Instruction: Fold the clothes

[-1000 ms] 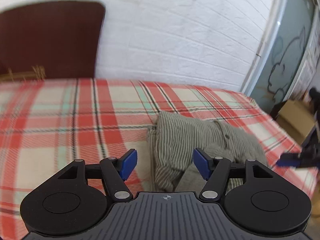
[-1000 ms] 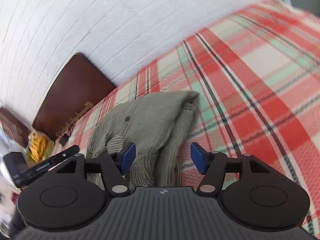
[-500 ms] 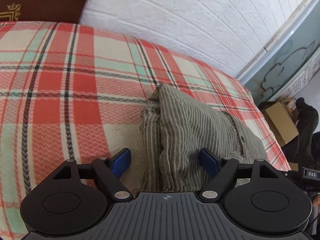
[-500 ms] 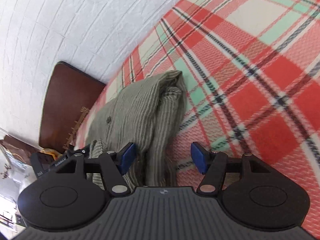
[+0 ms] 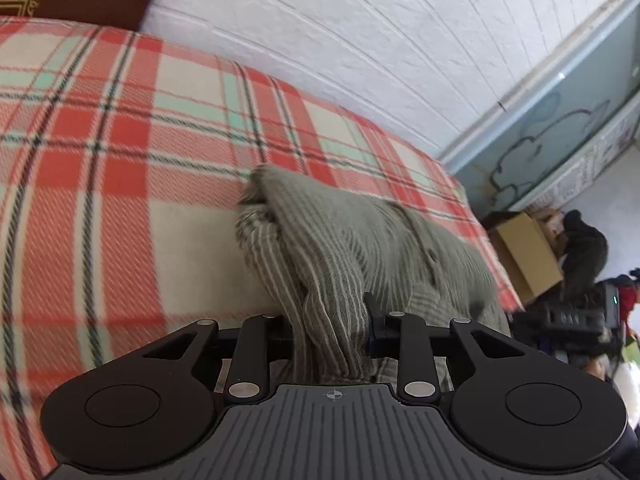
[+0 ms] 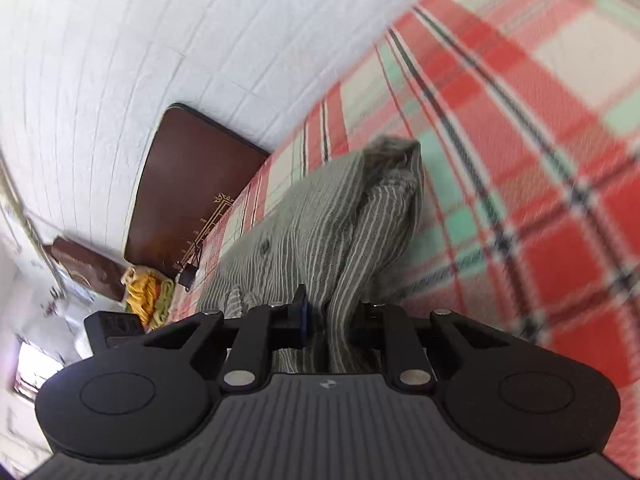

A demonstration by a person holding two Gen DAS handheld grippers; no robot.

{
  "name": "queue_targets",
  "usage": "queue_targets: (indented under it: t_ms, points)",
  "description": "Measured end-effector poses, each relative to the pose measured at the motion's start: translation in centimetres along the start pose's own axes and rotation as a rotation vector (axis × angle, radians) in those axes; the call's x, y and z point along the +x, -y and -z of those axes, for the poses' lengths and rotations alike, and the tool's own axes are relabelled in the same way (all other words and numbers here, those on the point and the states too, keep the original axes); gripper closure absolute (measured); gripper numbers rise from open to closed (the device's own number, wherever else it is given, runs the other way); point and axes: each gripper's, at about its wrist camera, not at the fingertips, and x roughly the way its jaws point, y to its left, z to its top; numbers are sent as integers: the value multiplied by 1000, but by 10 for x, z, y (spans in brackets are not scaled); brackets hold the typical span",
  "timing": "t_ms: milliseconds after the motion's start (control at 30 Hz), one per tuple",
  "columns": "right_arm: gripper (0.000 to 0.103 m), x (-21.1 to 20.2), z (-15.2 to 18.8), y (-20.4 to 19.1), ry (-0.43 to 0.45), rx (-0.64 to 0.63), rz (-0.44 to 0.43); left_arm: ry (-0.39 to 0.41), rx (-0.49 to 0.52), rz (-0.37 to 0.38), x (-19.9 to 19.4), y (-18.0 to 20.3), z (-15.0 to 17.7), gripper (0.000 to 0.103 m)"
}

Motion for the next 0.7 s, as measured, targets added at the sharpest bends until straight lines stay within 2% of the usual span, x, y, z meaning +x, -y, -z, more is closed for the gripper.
queue_targets:
  t_ms: [67,133,200,233,267,433,467,567,633,700]
  points:
    - [84,-12,-10,1,3,-36,14,-17,17,13,2,12,16,73]
    - [74,-15,-13,13,-33,-17,65,-22,-3,1,4,11,27,59]
    - [58,-12,-8,25,-63,-5,153,-18,-31,-15,4,8,35,56]
    - [57,-15,-5,28,-59,-12,157,-16,-45,-24,4,7,39,55]
    - [57,-21,-2,27,-39,-21,152,0,-42,-38,0,8,40,45]
    - [58,-61,-1,-15,201,-224,187,175,103,-122,-47,37,21,46]
    - [58,-60,-3,-24,212,-267,165,201,128,-119,-51,44,17,46]
    - [58,-40,-11,-44,195,-359,116,226,170,-66,-41,62,3,45]
    - [59,-14,-18,-49,143,-399,127,200,211,-75,-17,70,1,45]
    - [59,7,-25,-45,101,-433,171,164,252,-127,8,71,3,45]
